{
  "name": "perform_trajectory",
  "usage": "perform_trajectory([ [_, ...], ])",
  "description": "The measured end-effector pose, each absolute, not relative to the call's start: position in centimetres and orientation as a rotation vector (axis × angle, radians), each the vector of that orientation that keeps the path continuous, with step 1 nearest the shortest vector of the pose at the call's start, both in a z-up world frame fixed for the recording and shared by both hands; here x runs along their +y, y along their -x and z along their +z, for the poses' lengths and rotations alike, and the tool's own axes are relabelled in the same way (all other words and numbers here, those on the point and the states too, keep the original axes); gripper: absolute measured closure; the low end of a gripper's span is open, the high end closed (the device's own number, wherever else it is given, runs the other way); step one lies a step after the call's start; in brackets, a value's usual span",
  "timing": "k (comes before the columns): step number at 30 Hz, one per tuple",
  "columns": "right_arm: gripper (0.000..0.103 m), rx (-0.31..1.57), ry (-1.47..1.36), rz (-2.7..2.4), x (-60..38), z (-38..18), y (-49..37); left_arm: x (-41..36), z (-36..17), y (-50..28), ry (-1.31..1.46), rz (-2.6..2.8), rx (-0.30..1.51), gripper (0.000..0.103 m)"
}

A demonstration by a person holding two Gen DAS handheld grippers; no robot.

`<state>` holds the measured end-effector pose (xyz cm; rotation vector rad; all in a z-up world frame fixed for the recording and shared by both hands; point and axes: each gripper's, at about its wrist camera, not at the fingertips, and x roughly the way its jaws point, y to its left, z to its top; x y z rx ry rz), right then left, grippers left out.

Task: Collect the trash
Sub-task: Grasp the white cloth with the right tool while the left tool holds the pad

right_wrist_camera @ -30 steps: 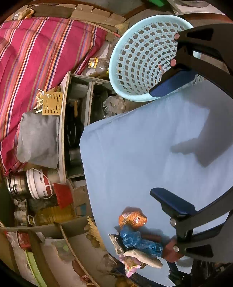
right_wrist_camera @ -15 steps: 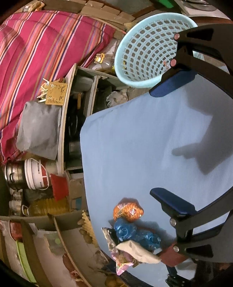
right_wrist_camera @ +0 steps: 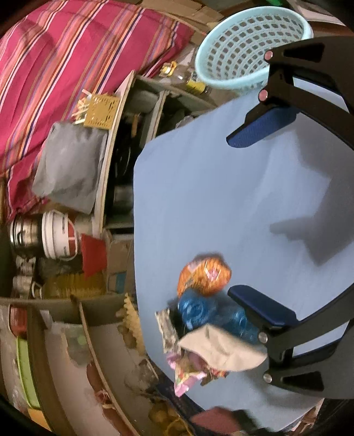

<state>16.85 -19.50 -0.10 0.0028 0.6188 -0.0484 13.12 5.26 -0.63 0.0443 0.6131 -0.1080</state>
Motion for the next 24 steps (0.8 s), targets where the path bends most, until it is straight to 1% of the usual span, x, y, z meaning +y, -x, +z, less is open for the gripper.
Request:
perform_trajectory([
  [6,0.004,0.583,0.039,0.009,-15.9,0.5,-17.1,9.5,0.2,-16.7,-0.032,0.021,0.578,0.017],
  [11,0.004,0.596,0.051,0.068,-12.7,0.2,-18.1,11.7,-0.9,-17.6,0.013,0.067,0.593,0.017],
  [19,0.006,0.692,0.078,0.104,-8.6,-1.9,-20.6,13.0,-1.5,-17.7,0.014,0.097,0.596,0.017],
  [20,0.006,0.701,0.074,0.109,-8.5,-2.1,-20.8,13.0,-1.6,-17.6,0.012,0.102,0.596,0.017],
  [22,0.013,0.709,0.076,0.124,-7.9,-2.3,-21.0,13.4,-1.7,-17.5,0.017,0.105,0.6,0.017],
  [24,0.024,0.715,0.088,0.138,-7.2,-2.5,-21.1,13.7,-1.8,-17.3,0.017,0.108,0.6,0.017],
])
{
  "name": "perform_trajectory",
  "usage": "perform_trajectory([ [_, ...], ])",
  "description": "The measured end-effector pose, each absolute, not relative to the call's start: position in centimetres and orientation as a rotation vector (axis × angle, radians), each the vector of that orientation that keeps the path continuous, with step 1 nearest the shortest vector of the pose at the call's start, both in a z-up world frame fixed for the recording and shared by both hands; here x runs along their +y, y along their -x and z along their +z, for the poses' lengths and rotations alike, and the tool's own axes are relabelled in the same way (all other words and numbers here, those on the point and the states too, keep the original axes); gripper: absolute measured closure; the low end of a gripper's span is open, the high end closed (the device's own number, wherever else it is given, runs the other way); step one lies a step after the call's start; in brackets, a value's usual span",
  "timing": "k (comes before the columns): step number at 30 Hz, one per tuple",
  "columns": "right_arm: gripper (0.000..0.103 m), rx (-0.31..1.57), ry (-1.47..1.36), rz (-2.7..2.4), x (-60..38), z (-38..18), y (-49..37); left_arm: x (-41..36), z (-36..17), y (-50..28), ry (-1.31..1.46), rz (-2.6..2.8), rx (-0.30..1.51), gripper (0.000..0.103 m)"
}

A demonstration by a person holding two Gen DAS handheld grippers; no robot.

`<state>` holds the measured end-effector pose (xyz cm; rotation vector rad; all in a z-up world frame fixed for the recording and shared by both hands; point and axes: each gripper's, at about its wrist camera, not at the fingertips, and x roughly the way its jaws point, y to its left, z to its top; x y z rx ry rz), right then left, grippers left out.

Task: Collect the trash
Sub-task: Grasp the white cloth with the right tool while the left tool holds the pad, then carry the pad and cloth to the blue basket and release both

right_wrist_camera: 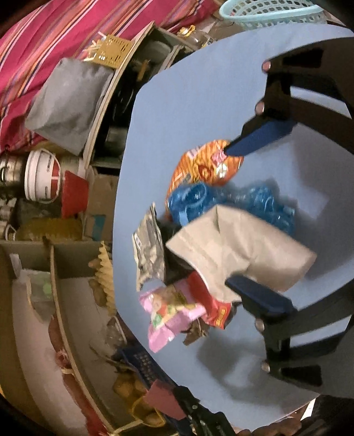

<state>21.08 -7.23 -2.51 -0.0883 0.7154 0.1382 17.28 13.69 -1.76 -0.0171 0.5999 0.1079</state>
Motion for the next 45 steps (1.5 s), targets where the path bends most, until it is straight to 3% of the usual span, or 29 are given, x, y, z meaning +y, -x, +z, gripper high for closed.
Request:
perform_trajectory([
  [1,0.027,0.722,0.098,0.146,-6.9,-2.6,-21.2,13.8,-1.8,-17.2,0.016,0.111,0.6,0.017],
  [5,0.057,0.754,0.099,0.204,-6.0,-3.3,-21.4,14.4,-1.9,-17.2,0.033,0.111,0.608,0.017],
  [14,0.088,0.67,0.117,0.245,-6.5,-1.3,-19.8,14.3,-1.8,-17.2,0.026,0.107,0.607,0.017],
  [29,0.088,0.588,-0.072,0.097,-16.6,1.8,-19.8,12.6,-1.2,-16.9,0.011,0.082,0.581,0.017],
  [45,0.088,0.564,-0.093,-0.011,-24.8,3.2,-17.1,3.6,1.8,-15.4,-0.059,-0.024,0.537,0.017],
])
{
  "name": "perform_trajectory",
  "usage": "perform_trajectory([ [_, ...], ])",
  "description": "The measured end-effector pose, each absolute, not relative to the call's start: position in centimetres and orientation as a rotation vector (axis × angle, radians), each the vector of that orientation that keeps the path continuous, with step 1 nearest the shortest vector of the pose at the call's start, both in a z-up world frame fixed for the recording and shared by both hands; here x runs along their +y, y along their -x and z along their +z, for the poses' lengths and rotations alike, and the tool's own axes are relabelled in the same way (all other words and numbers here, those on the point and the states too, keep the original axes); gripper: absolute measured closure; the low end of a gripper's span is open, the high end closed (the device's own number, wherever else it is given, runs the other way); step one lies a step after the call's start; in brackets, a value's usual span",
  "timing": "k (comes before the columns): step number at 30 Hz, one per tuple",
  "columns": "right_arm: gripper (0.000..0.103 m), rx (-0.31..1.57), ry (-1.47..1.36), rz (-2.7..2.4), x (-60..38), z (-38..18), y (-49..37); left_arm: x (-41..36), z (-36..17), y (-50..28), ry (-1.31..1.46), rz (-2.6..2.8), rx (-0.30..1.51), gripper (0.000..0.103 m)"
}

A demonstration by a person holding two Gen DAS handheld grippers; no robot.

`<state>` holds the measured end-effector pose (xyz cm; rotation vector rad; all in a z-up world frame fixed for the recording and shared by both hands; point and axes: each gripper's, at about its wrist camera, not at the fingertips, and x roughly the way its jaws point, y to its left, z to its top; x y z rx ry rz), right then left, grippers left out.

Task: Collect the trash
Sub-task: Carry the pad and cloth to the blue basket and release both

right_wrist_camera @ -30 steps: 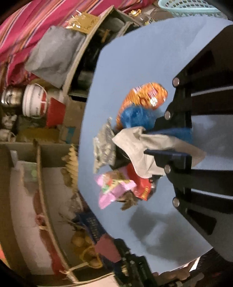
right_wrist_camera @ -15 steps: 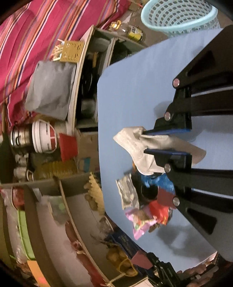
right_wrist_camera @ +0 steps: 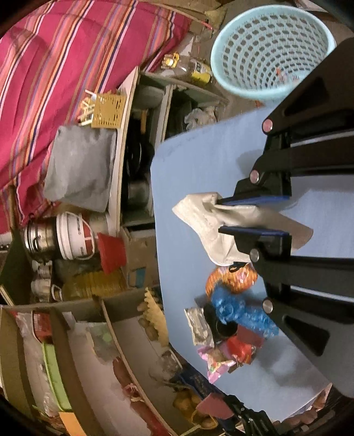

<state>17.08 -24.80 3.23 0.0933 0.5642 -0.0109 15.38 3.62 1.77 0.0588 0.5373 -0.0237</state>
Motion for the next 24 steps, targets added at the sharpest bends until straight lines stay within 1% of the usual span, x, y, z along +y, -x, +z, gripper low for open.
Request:
perform_trajectory([
  [14,0.088,0.55,-0.17,-0.184,-37.5,3.8,-13.2,-9.1,2.6,-15.6,-0.102,-0.198,0.53,0.017],
  [24,0.088,0.549,-0.233,-0.318,-47.2,2.7,-9.8,-21.5,2.1,-16.3,-0.135,-0.372,0.543,0.017],
])
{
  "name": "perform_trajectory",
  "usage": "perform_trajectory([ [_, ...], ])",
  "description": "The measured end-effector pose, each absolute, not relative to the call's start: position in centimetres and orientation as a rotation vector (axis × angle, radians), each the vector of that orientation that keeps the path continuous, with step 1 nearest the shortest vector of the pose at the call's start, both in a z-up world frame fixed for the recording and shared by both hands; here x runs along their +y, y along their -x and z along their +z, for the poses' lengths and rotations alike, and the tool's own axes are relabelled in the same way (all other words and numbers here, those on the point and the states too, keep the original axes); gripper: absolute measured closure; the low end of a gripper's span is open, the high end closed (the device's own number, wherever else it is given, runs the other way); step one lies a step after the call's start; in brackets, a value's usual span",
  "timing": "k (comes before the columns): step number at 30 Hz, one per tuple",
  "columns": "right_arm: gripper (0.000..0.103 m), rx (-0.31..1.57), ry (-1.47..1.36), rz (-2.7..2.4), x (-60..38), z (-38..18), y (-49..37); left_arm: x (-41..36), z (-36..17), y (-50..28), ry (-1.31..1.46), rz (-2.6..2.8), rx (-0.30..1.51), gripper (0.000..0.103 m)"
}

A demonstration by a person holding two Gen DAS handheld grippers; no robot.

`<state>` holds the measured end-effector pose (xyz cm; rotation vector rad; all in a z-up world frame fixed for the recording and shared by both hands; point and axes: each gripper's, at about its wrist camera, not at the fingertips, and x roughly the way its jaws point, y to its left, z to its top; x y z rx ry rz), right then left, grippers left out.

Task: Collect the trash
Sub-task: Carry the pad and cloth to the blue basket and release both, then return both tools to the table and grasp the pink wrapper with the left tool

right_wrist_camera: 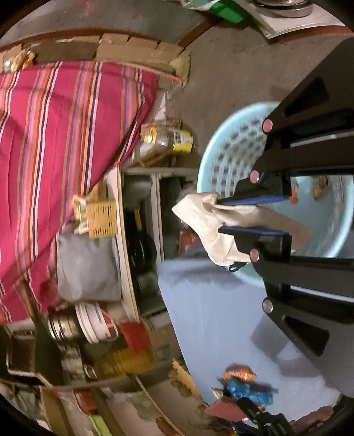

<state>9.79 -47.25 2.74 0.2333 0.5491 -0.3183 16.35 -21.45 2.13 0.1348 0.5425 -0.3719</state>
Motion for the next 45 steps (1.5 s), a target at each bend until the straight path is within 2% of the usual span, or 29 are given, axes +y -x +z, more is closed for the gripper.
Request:
perform_trajectory([
  [10,0.088,0.545,-0.291,-0.378,-52.8,0.8,-8.3,-33.4,0.4,-17.0,-0.151,-0.533,0.569,0.017],
  [18,0.088,0.539,-0.353,-0.403,-54.9,0.2,-8.0,-39.4,-0.8,-17.6,-0.165,-0.61,0.605,0.017],
  [25,0.088,0.55,-0.379,-0.412,-55.6,-0.4,-8.3,-41.4,-1.3,-18.6,-0.177,-0.631,0.646,0.016],
  [27,0.088,0.548,-0.38,-0.41,-55.6,-0.4,-8.3,-41.4,-1.0,-18.8,-0.17,-0.634,0.651,0.013],
  [29,0.088,0.546,-0.379,-0.408,-55.3,-0.4,-8.5,-41.2,-0.7,-18.8,-0.16,-0.629,0.645,0.005],
  [35,0.084,0.56,-0.375,-0.392,-54.7,-0.7,-9.2,-38.4,0.7,-18.2,-0.158,-0.597,0.605,0.005],
  [37,0.076,0.571,-0.378,-0.386,-54.3,-0.8,-9.8,-37.2,1.1,-18.2,-0.155,-0.576,0.594,0.005],
  [38,0.063,0.579,-0.379,-0.387,-54.0,-0.9,-10.0,-36.4,1.3,-18.1,-0.151,-0.564,0.588,0.005],
  [39,0.046,0.592,-0.374,-0.395,-53.6,-1.0,-10.5,-35.4,1.5,-18.1,-0.144,-0.55,0.586,0.005],
  [40,0.041,0.598,-0.368,-0.402,-53.3,-1.1,-10.6,-34.6,1.7,-18.1,-0.138,-0.538,0.586,0.005],
  [43,0.039,0.622,-0.338,-0.427,-52.0,-1.1,-11.4,-31.5,2.1,-17.9,-0.133,-0.493,0.578,0.005],
  [45,0.03,0.619,-0.321,-0.444,-51.2,-0.9,-11.4,-29.5,2.3,-17.8,-0.133,-0.462,0.57,0.005],
])
